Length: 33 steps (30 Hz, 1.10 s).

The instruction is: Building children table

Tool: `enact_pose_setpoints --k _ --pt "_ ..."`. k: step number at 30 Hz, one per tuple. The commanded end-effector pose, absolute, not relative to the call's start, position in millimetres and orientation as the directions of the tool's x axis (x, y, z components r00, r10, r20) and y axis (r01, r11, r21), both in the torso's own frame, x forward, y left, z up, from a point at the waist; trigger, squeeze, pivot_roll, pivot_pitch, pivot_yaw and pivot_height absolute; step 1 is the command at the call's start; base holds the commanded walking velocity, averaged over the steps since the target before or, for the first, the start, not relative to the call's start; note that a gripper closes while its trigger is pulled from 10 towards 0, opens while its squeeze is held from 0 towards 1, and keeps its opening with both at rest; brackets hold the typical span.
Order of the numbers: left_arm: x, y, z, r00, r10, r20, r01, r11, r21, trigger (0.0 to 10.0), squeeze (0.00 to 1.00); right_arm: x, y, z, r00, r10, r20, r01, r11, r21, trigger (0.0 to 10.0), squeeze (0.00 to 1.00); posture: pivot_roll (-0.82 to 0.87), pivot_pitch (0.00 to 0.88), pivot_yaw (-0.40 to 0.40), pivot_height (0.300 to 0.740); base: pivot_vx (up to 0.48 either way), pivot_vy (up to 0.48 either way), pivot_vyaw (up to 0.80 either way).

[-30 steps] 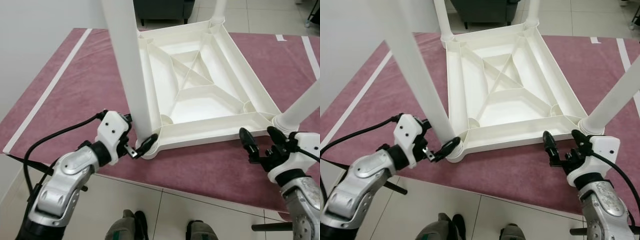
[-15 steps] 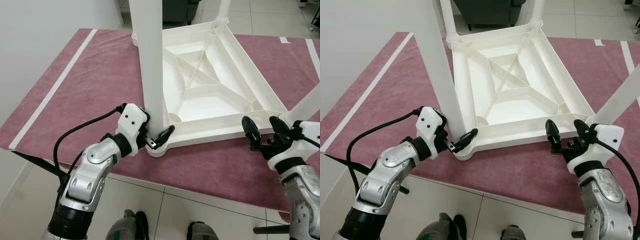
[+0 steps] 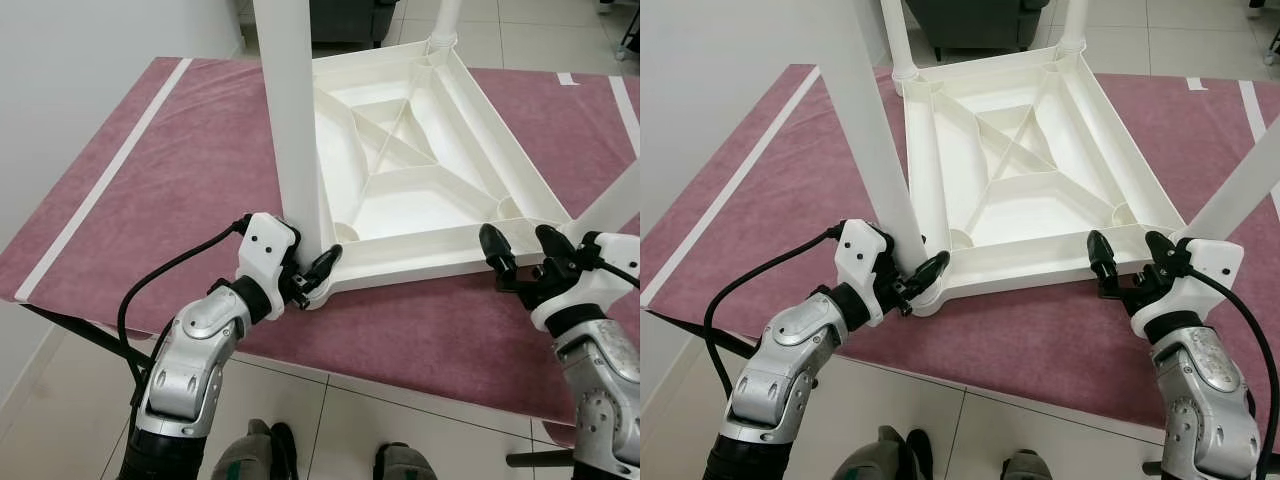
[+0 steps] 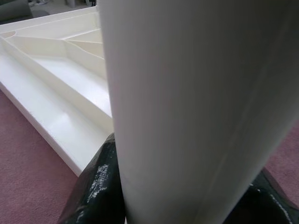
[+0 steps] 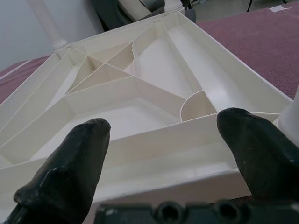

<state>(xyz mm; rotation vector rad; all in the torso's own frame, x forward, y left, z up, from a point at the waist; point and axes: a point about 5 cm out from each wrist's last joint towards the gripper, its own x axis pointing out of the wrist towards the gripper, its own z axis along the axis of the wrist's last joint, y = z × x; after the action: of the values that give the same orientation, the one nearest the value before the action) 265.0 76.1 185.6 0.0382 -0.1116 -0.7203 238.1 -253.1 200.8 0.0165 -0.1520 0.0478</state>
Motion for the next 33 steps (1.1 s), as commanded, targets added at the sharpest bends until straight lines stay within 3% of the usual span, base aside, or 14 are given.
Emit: enact_pose_setpoints --k 1,5,7,12,13,14,16,18,19,26,29,30,32,33 --pt "273.6 112.9 189.3 0.956 -0.272 0.106 0.267 0.962 0.061 0.0 0.00 236.1 -251.9 197.7 0.988 0.086 0.132 -0.091 0.995 0.031 10.0 0.00 -0.08 0.143 0.138 0.740 0.000 0.000 0.00" --pt "273.1 115.8 192.2 0.948 -0.296 0.117 0.286 0.953 0.098 0.0 0.00 235.6 -251.3 198.3 0.986 0.098 0.134 -0.105 0.994 0.041 10.0 0.00 -0.08 0.143 0.138 0.740 0.000 0.000 0.00" --pt "267.3 121.2 195.5 0.853 -0.513 0.099 0.469 0.835 0.288 0.0 0.00 237.8 -251.1 201.5 0.985 0.078 0.156 -0.090 0.993 0.072 10.0 0.00 -0.08 0.137 0.128 0.740 0.000 0.000 0.00" --pt "265.8 133.8 195.3 0.780 -0.626 0.022 0.575 0.729 0.371 0.0 0.00 236.6 -244.3 203.8 0.977 0.138 0.164 -0.156 0.982 0.103 10.0 0.00 -0.06 0.133 0.122 0.740 0.000 0.000 0.00" --pt "269.0 141.3 195.9 0.772 -0.635 -0.001 0.586 0.711 0.389 0.0 0.00 228.4 -233.3 204.4 0.950 0.275 0.150 -0.291 0.952 0.097 10.0 0.24 -0.06 0.131 0.120 0.740 0.000 0.000 0.00" --pt "269.0 141.3 195.9 0.772 -0.635 -0.001 0.586 0.711 0.389 0.0 0.00 228.4 -233.3 204.4 0.950 0.275 0.150 -0.291 0.952 0.097 10.0 0.24 -0.06 0.131 0.120 0.740 0.000 0.000 0.00" --pt "275.6 153.6 196.5 0.765 -0.643 -0.040 0.600 0.688 0.408 0.0 0.00 204.2 -215.6 198.1 0.858 0.511 0.056 -0.514 0.856 0.060 10.0 0.20 -0.07 0.131 0.123 0.740 0.000 0.000 0.00" --pt "277.0 157.2 195.9 0.760 -0.648 -0.055 0.611 0.684 0.399 0.0 0.00 194.8 -210.9 194.3 0.820 0.573 0.009 -0.572 0.818 0.052 10.0 0.20 -0.07 0.132 0.125 0.740 0.000 0.000 0.00" --pt "276.2 160.1 194.0 0.749 -0.658 -0.076 0.628 0.669 0.397 0.0 0.00 184.9 -209.8 188.6 0.791 0.610 -0.043 -0.608 0.792 0.051 10.0 0.00 -0.09 0.135 0.127 0.740 0.000 0.000 0.00" --pt "269.6 168.6 180.1 0.715 -0.682 -0.155 0.685 0.640 0.348 0.0 0.00 160.3 -220.9 166.4 0.765 0.614 -0.195 -0.616 0.786 0.058 10.0 0.00 -0.10 0.141 0.133 0.740 0.000 0.000 0.00" --pt "257.1 177.9 163.3 0.657 -0.716 -0.236 0.750 0.590 0.298 0.0 0.00 153.3 -252.8 148.5 0.829 0.478 -0.289 -0.493 0.870 0.024 10.0 0.00 -0.11 0.145 0.137 0.740 0.000 0.000 0.00" --pt "257.1 177.9 163.3 0.657 -0.716 -0.236 0.750 0.590 0.298 0.0 0.00 153.3 -252.8 148.5 0.829 0.478 -0.289 -0.493 0.870 0.024 10.0 0.00 -0.11 0.145 0.137 0.740 0.000 0.000 0.00" --pt "254.0 194.6 152.1 0.665 -0.689 -0.286 0.745 0.594 0.303 0.0 0.00 162.6 -284.4 147.7 0.920 0.291 -0.262 -0.308 0.951 -0.022 10.0 0.00 -0.11 0.146 0.136 0.740 0.000 0.000 0.00" --pt "254.0 194.6 152.1 0.665 -0.689 -0.286 0.745 0.594 0.303 0.0 0.00 162.6 -284.4 147.7 0.920 0.291 -0.262 -0.308 0.951 -0.022 10.0 0.00 -0.11 0.146 0.136 0.740 0.000 0.000 0.00"
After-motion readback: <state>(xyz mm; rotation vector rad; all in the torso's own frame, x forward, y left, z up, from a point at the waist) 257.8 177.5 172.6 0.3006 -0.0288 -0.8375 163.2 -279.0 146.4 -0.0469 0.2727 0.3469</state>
